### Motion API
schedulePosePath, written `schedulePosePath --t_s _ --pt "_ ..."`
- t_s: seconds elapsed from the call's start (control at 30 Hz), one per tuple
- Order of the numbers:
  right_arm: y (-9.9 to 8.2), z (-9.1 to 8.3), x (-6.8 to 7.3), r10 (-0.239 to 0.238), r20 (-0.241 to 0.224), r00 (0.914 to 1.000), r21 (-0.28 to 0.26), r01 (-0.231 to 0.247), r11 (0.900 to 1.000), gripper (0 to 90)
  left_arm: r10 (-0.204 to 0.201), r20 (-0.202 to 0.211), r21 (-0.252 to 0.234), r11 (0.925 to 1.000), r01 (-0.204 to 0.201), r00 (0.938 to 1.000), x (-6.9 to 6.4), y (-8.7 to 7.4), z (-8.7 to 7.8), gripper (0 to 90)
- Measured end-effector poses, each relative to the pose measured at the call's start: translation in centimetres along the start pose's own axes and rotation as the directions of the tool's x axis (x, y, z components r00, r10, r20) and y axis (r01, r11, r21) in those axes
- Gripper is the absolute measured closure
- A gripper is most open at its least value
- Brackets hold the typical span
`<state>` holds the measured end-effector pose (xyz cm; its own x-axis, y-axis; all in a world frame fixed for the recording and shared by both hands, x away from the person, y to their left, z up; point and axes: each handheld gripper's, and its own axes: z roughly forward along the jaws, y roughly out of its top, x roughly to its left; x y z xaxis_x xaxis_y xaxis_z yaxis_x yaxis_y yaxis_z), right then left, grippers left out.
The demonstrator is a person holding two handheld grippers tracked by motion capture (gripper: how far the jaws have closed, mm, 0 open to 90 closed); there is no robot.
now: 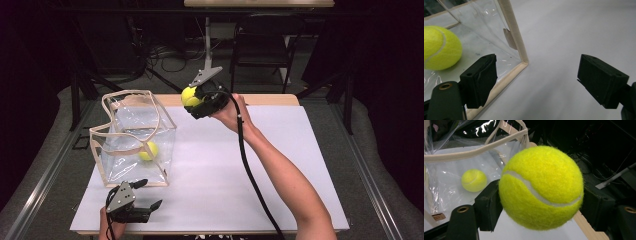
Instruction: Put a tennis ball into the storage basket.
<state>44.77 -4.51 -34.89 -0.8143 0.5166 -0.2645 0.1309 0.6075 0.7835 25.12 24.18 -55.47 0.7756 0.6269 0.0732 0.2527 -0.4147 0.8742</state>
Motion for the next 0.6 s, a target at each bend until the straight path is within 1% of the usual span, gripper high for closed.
schedulePosePath --t_s 0.6 --pt "1.8 0.7 0.5 -0.017 -0.008 0.9998 -0.011 0.017 0.9998 26.0 0.003 0.001 0.002 1.0 -0.003 1.0 0.0 0.0 0.0 15.9"
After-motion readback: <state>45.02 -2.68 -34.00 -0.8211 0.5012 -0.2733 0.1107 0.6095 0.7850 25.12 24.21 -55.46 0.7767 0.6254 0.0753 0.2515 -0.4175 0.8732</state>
